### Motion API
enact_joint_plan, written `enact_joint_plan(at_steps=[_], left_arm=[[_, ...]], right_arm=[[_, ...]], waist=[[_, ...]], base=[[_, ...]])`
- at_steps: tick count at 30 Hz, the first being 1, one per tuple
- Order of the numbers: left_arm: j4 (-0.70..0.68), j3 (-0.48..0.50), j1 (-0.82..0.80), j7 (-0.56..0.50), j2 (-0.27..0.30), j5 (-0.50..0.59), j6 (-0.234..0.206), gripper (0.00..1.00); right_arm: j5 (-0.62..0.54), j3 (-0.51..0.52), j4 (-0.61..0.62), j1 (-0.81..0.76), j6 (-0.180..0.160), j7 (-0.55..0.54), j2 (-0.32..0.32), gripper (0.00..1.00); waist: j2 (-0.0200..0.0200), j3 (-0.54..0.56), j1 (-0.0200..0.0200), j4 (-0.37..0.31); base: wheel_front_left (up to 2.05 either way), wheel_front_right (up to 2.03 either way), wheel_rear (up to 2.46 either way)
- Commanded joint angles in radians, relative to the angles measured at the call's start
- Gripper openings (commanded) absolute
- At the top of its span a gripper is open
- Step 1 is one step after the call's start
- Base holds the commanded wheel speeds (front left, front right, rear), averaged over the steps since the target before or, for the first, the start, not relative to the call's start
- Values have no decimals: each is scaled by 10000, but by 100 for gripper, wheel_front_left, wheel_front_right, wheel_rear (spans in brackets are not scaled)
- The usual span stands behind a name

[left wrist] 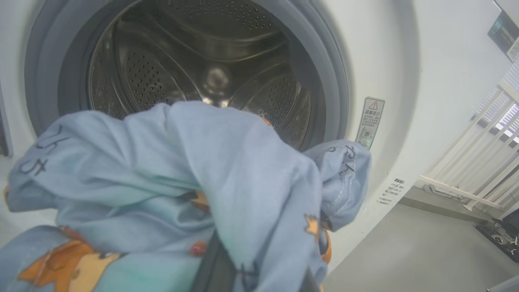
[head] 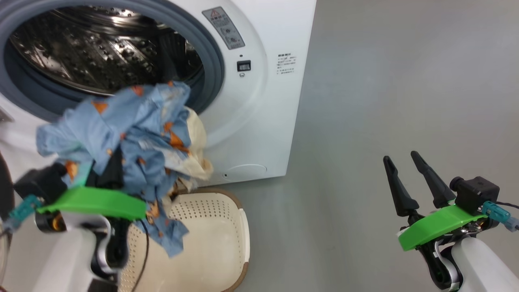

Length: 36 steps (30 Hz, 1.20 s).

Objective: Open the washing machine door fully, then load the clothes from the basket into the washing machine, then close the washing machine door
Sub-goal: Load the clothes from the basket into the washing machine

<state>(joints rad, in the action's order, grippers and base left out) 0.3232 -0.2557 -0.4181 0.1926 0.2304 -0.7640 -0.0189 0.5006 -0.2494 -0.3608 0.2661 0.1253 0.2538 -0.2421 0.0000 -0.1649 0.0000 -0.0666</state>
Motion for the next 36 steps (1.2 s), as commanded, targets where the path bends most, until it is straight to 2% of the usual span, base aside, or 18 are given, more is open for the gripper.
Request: enact_joint_plan(at_steps=[1, 14, 23, 29, 36], left_arm=[[-37, 452, -824, 76, 376, 86, -78, 0], [2436, 435, -3998, 161, 463, 322, 266, 0], [4726, 467, -6307, 492, 603, 673, 563, 0], [5977, 584, -7654, 633, 763, 802, 882, 0], [7017, 621, -9018, 680, 1068, 1070, 1062, 0]], right_arm=[[-1, -122, 296, 291, 54, 80, -180, 100], [-161, -98, 617, 917, 54, 80, -178, 100], [-315, -38, 829, 1280, 54, 80, -150, 100], [-434, 57, 1080, 1521, 54, 80, -192, 100], [-542, 131, 1304, 1598, 54, 80, -236, 100]], waist=[[0, -379, 0, -105], [0, -1929, 0, -417], [0, -3339, 0, -727], [0, -4190, 0, -946], [0, -4963, 0, -1284]], base=[[0, 0, 0], [0, 0, 0], [0, 0, 0], [0, 0, 0], [0, 0, 0]])
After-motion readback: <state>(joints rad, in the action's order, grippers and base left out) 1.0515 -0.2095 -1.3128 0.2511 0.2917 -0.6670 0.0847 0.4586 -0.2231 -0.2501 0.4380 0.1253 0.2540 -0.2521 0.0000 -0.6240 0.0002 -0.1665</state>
